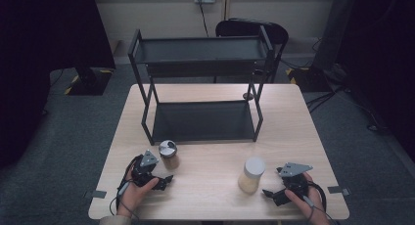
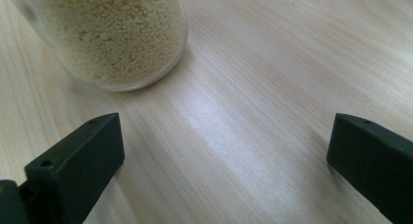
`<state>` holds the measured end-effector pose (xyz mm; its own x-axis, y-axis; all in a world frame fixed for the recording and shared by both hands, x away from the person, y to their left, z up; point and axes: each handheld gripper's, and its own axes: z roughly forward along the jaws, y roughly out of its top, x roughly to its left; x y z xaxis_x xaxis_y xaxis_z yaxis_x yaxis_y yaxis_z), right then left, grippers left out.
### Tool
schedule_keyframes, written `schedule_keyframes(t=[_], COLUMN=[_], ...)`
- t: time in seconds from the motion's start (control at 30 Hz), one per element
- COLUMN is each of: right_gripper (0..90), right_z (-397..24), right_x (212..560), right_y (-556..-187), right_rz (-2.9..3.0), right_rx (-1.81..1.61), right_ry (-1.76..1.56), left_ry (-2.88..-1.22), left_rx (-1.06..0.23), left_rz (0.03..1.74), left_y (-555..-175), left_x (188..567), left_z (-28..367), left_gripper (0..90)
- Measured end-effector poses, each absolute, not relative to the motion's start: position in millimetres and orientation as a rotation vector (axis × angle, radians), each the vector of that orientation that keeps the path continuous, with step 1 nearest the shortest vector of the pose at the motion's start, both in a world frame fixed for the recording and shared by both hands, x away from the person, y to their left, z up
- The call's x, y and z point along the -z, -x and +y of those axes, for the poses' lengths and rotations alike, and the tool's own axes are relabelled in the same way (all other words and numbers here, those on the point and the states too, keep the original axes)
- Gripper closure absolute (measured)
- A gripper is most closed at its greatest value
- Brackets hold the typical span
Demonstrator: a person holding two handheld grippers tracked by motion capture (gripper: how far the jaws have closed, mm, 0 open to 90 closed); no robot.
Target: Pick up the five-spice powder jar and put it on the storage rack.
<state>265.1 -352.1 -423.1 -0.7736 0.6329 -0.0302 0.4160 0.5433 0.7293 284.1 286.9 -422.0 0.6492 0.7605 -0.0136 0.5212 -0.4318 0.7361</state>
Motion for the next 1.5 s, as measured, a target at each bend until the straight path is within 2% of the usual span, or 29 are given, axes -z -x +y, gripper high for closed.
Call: schedule_keyframes(t=[0.63,0.87,1.0,1.17,1.5], right_gripper=[0.0,0.0,0.0,0.0,0.0], right_z=[-352,-352,-352,-352,-352], right_x=[423,423,423,423,423], right_y=[-265,-265,-265,-265,-265], right_rz=[2.493,2.493,2.493,2.493,2.493], right_rx=[-1.064,-1.064,-1.064,-1.064,-1.064], right_ry=[-0.871,-0.871,-0.871,-0.871,-0.871], left_ry=[-1.996,-1.979,-1.997,-2.035,-2.009], left_rx=[-0.375,-0.377,-0.395,-0.433,-0.365], left_rz=[1.045,1.048,1.013,0.983,0.989], left_y=[-301,-306,-306,-306,-317], left_x=[423,424,423,416,402], left_z=[279,278,276,272,273], left_gripper=[3.9,14.3,26.3,29.6,30.2])
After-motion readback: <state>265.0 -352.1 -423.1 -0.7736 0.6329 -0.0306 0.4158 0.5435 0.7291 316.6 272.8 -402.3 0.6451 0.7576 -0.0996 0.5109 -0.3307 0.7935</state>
